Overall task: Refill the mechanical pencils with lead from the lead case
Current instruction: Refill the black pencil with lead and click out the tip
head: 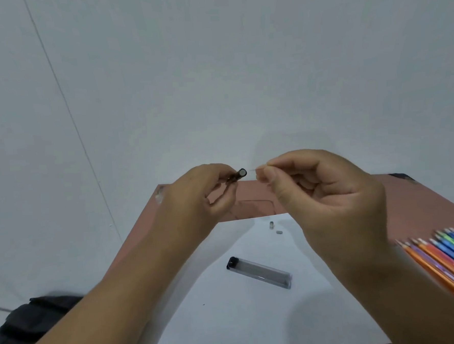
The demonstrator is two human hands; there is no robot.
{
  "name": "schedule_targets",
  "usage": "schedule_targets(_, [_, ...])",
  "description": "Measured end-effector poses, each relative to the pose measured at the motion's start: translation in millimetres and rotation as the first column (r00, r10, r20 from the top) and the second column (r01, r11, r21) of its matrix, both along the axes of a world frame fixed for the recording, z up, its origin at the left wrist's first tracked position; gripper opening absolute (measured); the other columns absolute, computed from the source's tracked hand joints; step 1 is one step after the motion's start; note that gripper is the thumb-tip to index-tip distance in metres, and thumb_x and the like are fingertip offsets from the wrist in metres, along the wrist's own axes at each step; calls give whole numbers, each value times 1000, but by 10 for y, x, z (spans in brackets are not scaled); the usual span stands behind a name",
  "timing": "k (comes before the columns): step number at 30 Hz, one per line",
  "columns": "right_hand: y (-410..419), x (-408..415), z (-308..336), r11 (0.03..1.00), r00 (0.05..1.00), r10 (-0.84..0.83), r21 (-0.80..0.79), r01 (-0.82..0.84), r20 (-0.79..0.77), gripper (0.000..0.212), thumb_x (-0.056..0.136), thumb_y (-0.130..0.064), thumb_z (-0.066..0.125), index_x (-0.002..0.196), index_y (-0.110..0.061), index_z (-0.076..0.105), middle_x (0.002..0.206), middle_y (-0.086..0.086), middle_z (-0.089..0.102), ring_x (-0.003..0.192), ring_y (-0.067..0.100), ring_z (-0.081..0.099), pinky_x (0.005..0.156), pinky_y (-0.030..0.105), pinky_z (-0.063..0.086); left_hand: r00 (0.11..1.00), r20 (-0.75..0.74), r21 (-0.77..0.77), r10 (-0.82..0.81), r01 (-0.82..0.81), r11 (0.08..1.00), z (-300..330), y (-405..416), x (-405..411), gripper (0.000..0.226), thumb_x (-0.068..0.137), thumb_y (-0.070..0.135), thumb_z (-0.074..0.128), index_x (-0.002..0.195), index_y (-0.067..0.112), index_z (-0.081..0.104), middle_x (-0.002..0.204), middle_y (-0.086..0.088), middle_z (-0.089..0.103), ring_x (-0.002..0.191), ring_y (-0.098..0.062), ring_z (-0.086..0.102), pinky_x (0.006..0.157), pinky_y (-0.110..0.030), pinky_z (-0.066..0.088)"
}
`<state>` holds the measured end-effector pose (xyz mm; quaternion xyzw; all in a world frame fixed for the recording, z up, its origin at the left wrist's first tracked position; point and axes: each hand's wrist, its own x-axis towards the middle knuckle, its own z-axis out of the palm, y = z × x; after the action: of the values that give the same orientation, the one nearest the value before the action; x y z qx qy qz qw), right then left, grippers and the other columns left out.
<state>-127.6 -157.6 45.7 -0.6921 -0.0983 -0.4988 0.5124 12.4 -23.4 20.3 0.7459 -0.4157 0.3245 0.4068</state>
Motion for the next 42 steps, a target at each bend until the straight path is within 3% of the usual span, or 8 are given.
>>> schedule_targets(3, [8,-12,3,1000,999,10,-16,-10,37,10,89,2,73,94,-7,75,90,1,77,88,20,75,80,28,59,999,44,3,-21,21,1000,38,13,-39,19,88,37,57,108,38,58,104,27,61,91,3,64,76,-30,57])
schedule_targets(6, [25,4,1,998,997,69,-8,-69,28,9,88,-1,71,94,-7,74,91,3,78,87,18,76,80,25,59,998,59,8,1,-1,1000,67,21,-65,21,89,40,57,109,42,57,98,30,61,92,3,64,72,-35,58])
schedule_targets(11, [61,7,-16,993,993,114,-28,-114,27,11,88,3,70,96,-4,73,91,4,77,86,15,76,78,24,60,992,126,12,-22,21,1000,58,15,-56,16,88,31,61,104,34,66,95,28,60,89,0,64,71,-29,54])
schedule_targets(16, [41,14,-39,994,994,112,-11,-111,8,9,90,1,71,96,-4,74,92,5,78,88,20,77,79,30,61,982,182,-29,-49,56,998,43,8,-22,17,85,13,72,101,19,72,94,13,70,88,-7,65,73,-32,55])
schedule_targets(29, [4,40,-36,996,998,60,-59,-60,-1,10,89,4,72,95,-4,74,91,4,77,88,19,76,79,26,59,974,206,-27,-97,105,994,28,-3,0,15,86,10,73,101,14,73,93,9,71,87,-9,65,73,-37,59])
schedule_targets(42, [-26,50,-43,996,999,24,-85,-22,28,9,88,3,72,93,-4,73,91,5,76,88,21,76,81,30,60,968,230,-13,-97,103,995,41,-2,-11,14,87,10,72,101,13,74,93,7,72,87,-10,65,73,-36,58])
